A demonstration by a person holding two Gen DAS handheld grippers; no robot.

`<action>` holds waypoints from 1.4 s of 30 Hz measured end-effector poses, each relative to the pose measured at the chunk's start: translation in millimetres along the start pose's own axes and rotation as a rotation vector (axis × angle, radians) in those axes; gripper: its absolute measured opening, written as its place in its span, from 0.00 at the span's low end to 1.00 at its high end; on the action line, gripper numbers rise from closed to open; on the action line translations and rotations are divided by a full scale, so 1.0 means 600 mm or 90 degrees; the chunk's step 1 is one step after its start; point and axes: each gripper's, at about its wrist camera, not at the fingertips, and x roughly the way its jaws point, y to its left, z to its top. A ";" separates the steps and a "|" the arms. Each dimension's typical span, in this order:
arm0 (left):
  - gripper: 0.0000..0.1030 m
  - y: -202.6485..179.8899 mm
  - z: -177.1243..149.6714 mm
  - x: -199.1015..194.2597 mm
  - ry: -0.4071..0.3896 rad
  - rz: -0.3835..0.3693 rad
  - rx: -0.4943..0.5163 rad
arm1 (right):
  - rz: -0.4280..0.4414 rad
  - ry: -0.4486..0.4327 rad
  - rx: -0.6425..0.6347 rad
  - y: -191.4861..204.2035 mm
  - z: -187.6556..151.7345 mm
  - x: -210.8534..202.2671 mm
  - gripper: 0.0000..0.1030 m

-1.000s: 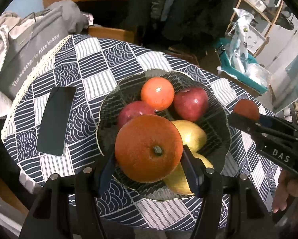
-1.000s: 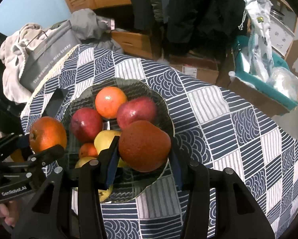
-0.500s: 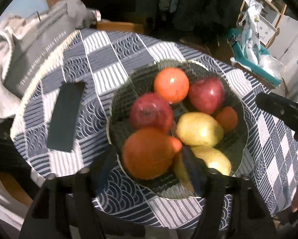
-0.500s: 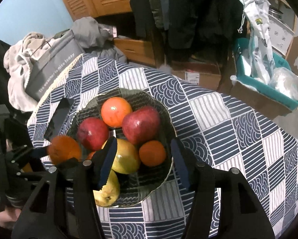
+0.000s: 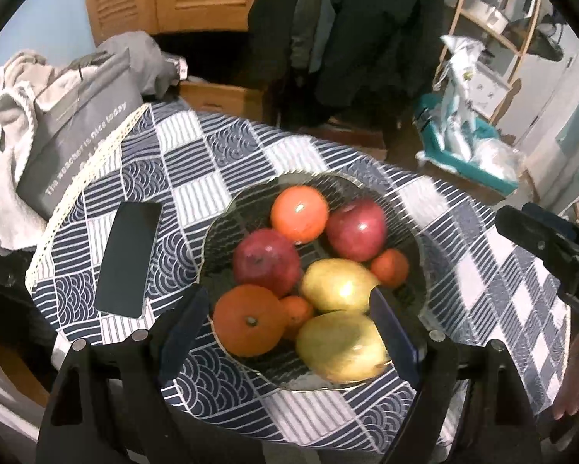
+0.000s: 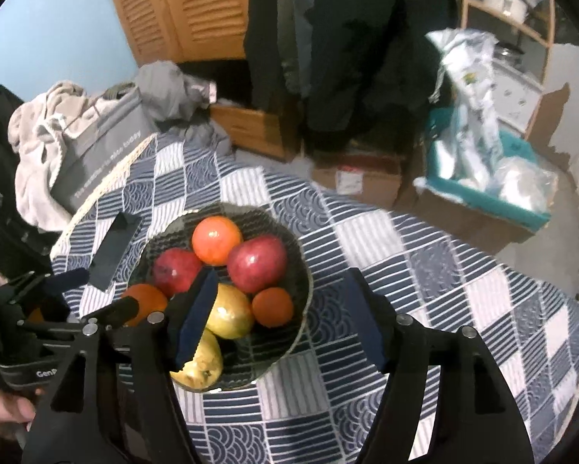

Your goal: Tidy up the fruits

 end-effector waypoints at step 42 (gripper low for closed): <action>0.99 -0.178 0.016 -0.222 -0.202 -0.090 0.122 | -0.129 -0.192 0.078 -0.103 -0.058 -0.304 0.78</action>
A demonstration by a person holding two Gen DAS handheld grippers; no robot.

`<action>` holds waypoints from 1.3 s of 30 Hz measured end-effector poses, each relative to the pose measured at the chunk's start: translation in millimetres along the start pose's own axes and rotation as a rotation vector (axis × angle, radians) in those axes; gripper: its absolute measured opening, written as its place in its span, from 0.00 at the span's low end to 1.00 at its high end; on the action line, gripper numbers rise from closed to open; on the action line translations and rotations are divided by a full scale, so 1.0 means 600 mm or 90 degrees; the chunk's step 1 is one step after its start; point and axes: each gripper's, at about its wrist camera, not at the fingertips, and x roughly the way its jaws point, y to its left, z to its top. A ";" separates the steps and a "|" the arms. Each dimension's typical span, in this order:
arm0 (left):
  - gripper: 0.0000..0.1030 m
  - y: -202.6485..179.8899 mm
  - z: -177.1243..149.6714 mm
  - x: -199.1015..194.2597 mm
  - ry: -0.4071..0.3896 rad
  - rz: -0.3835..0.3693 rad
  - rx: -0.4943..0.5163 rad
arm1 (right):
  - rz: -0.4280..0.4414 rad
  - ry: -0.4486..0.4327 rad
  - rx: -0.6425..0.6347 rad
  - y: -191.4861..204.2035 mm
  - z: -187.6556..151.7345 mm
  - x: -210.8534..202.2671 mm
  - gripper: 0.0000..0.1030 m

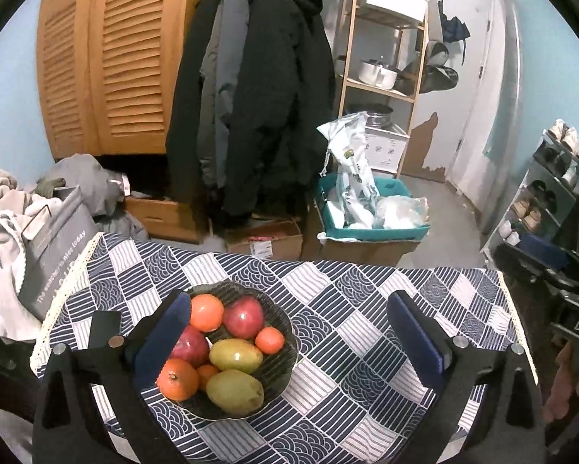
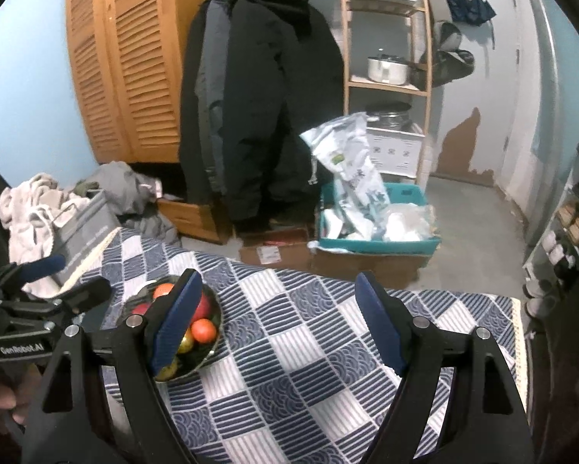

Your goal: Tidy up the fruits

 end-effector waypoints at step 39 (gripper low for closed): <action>0.99 -0.039 0.004 0.012 0.012 -0.003 0.017 | -0.021 0.007 0.038 -0.056 -0.014 0.005 0.78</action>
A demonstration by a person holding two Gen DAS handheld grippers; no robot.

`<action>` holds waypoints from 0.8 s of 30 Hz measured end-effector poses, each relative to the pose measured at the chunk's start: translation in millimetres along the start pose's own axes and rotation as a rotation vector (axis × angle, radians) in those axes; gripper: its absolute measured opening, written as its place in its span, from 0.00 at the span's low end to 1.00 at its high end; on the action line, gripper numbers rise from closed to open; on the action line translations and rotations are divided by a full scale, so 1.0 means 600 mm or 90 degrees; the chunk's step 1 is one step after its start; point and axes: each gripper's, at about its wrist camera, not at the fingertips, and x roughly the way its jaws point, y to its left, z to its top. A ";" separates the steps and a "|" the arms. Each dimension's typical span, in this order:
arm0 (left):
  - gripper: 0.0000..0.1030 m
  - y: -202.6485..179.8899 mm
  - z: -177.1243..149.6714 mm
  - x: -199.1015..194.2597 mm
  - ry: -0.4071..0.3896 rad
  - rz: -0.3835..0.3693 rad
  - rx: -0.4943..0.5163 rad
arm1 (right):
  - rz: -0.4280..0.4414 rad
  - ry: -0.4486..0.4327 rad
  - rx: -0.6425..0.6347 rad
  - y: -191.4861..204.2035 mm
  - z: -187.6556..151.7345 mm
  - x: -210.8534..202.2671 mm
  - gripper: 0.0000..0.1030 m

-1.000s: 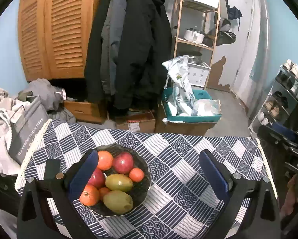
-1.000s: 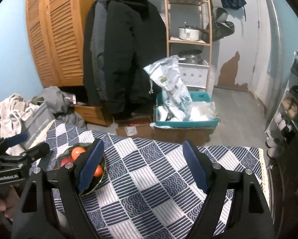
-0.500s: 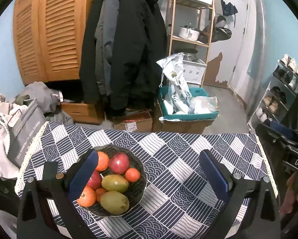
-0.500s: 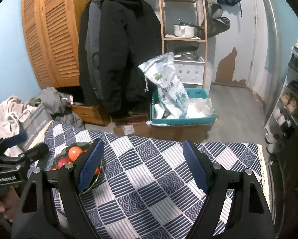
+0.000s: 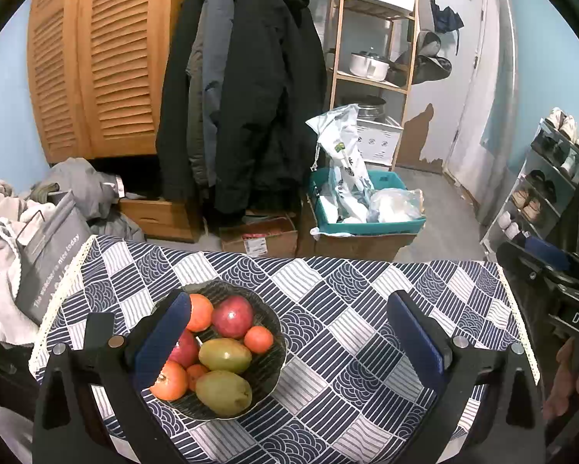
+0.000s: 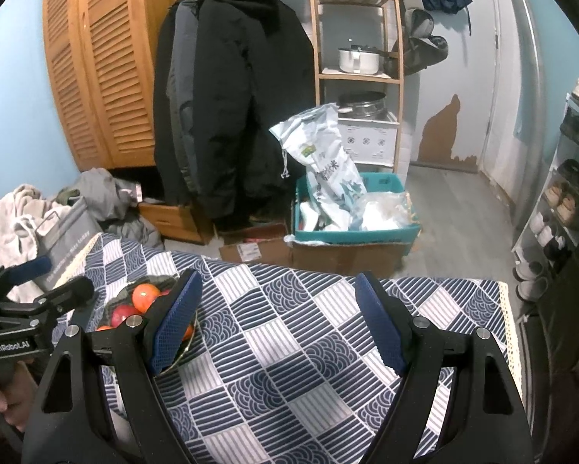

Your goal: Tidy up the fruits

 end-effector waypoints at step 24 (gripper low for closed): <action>0.99 0.011 0.001 -0.009 -0.003 0.015 -0.014 | -0.001 -0.001 -0.001 -0.001 -0.002 -0.001 0.78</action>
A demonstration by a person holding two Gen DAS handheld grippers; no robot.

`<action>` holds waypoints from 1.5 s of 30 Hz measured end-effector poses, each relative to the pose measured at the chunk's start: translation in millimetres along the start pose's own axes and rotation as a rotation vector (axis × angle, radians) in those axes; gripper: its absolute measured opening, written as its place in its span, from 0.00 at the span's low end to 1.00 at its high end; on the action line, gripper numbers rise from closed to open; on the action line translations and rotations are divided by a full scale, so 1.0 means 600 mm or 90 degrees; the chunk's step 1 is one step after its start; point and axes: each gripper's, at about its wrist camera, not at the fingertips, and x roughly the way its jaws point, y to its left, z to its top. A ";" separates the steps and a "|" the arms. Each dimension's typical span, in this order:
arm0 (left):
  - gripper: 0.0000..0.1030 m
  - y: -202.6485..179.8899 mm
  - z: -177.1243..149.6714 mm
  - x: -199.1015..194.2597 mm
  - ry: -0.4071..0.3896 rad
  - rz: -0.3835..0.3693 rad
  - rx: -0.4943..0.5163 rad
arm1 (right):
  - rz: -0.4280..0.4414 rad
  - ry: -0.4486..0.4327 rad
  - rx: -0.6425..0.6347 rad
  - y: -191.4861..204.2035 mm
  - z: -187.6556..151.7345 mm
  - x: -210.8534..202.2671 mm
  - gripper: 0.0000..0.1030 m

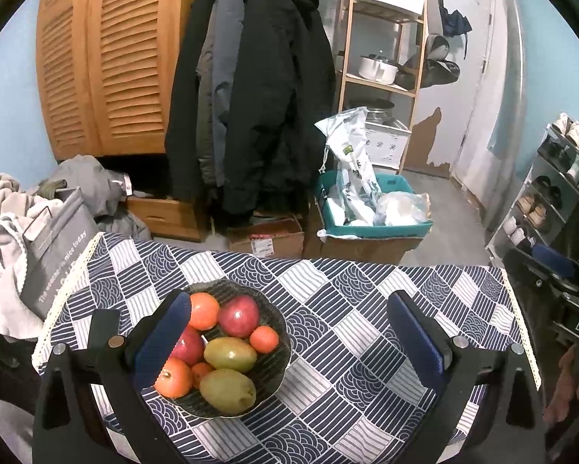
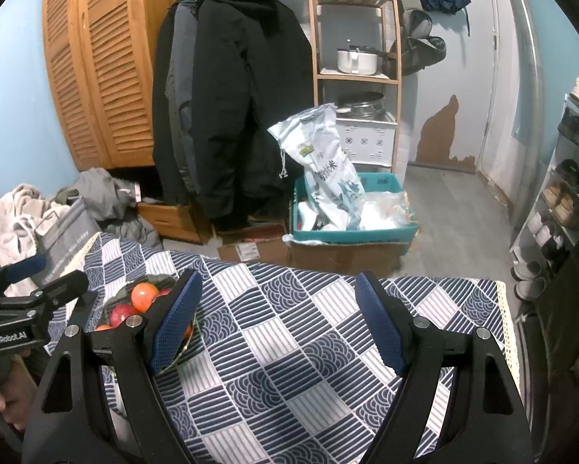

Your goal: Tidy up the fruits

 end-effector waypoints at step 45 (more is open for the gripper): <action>0.99 0.001 -0.008 -0.002 0.008 0.011 -0.006 | 0.000 0.001 -0.002 0.000 -0.001 -0.001 0.78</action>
